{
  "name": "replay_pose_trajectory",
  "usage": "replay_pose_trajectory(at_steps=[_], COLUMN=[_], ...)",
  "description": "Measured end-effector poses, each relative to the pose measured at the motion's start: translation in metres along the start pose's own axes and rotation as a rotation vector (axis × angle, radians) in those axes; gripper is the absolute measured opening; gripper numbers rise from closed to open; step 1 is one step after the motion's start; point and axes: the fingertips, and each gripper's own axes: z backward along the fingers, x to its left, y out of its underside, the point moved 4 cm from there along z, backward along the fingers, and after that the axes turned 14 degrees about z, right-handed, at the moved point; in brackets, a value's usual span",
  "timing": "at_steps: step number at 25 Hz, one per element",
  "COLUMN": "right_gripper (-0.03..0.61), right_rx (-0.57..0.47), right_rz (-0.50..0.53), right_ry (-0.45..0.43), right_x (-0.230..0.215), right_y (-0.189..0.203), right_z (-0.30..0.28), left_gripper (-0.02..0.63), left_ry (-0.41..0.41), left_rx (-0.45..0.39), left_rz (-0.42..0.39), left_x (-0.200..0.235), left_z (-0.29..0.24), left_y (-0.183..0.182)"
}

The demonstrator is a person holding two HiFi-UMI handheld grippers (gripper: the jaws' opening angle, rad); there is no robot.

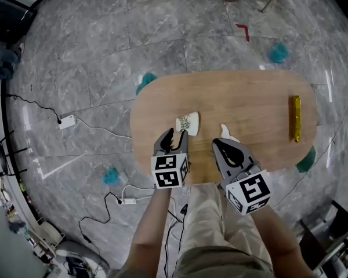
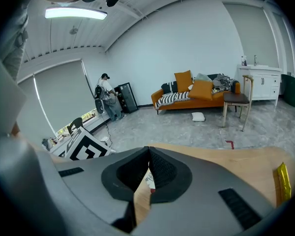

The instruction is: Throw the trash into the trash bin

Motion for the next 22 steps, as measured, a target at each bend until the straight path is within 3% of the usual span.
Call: replay_pose_trajectory(at_steps=[11,22], right_gripper=[0.009,0.009], right_rx=[0.017,0.032], right_rz=[-0.032,-0.057], right_ry=[0.014,0.015], right_x=[-0.019,-0.024], right_y=[0.018,0.035], right_z=[-0.018,-0.024], left_gripper=[0.236,0.247], left_ry=[-0.041,-0.064], left_rx=[0.105,0.163], left_rz=[0.034,0.021], left_x=[0.022,0.033], left_z=[-0.052,-0.082], left_y=[0.027,0.04])
